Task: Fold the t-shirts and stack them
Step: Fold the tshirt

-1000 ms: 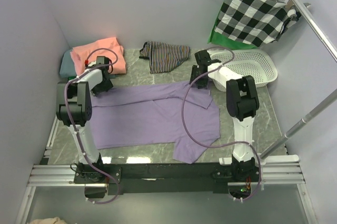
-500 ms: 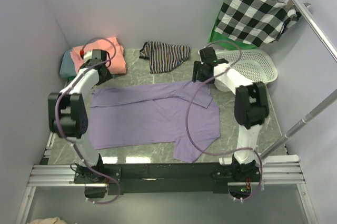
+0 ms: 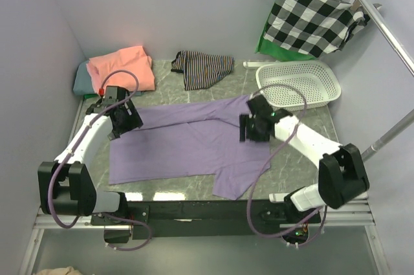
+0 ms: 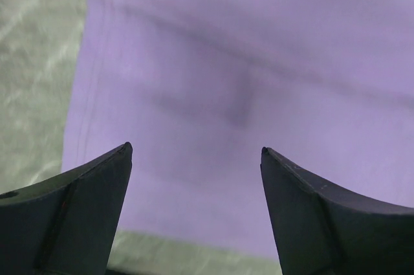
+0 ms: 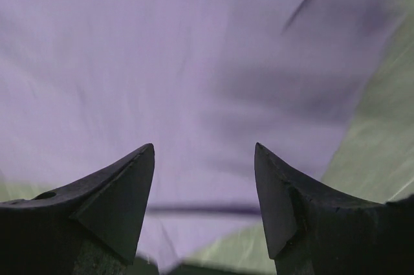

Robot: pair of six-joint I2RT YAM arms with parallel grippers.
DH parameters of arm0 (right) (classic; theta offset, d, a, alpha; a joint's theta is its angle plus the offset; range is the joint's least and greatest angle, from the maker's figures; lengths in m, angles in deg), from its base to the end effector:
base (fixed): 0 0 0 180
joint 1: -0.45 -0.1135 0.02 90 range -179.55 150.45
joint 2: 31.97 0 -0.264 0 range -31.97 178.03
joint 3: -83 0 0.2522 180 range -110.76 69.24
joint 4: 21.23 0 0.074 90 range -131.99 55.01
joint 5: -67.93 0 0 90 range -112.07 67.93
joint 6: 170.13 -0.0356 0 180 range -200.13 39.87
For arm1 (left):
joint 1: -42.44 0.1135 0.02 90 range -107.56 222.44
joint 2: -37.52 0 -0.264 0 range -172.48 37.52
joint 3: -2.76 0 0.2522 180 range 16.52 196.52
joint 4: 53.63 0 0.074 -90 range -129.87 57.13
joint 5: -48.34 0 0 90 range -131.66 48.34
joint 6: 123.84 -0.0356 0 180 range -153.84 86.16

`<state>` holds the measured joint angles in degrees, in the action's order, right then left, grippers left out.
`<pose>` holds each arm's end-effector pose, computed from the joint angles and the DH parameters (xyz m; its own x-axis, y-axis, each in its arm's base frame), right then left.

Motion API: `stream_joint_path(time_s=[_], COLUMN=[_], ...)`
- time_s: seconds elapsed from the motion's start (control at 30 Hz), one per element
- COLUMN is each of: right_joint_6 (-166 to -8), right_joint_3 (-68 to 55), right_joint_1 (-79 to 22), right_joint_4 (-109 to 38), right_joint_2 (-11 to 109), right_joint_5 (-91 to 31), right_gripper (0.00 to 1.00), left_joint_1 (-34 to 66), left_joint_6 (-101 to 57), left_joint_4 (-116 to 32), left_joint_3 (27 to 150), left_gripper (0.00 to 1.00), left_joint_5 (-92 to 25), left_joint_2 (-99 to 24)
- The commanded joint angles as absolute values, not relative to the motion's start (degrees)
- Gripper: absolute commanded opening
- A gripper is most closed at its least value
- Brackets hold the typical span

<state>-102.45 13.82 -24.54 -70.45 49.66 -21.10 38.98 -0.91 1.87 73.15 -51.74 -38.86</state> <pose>0.2539 0.1177 0.2238 -0.8957 0.0015 -0.4447 -0.0810 0.9827 0.1664 0.2606 -0.0095 0.2479 -0.7232 -0.4925 -0.4842 -0.4969 0.8579 -0.1304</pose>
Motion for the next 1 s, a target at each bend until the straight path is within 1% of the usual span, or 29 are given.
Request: stream_joint_path(time_s=[0.0, 0.1, 0.2, 0.27, 0.3, 0.53, 0.67, 0.97], right_joint_6=[-109.12, -113.08, -115.72, -117.39, -118.09, -123.19, -124.68, -126.36], right_joint_3=[20.08, 23.96, 25.9, 25.82, 25.21, 22.3, 21.16, 18.7], right_joint_1=[-32.14, -36.19, -39.0, -40.85, -43.29, -52.45, -54.48, -59.13], right_joint_4=[-73.48, -74.53, -75.76, -76.91, -77.34, -81.22, -81.04, -82.01], right_joint_2=[40.21, 37.39, 35.63, 35.44, 35.71, 41.5, 44.14, 49.76], right_joint_5=[-23.65, -24.44, -24.71, -24.8, -24.45, -18.56, -16.36, -14.61], right_gripper=[0.7, 0.7, 0.7, 0.68, 0.68, 0.68, 0.68, 0.62], left_joint_1=[38.75, 38.32, 37.26, 36.82, 36.65, 35.06, 34.89, 34.8], left_joint_6=[-5.71, -5.71, -3.26, -1.5, -0.97, 0.62, 1.41, 1.58], left_joint_4=[13.45, 15.5, 15.07, 13.67, 12.79, 11.2, 10.32, 9.0], left_joint_3=[78.74, 77.71, 74.2, 72.69, 71.47, 69.96, 69.17, 68.21], left_gripper=[0.85, 0.84, 0.83, 0.82, 0.82, 0.82, 0.81, 0.8], left_joint_5=[-45.96, -43.24, -44.64, -44.03, -43.94, -45.61, -45.17, -43.85], left_joint_2=[-37.01, -36.57, -35.87, -35.43, -35.17, -35.16, -34.64, -34.72])
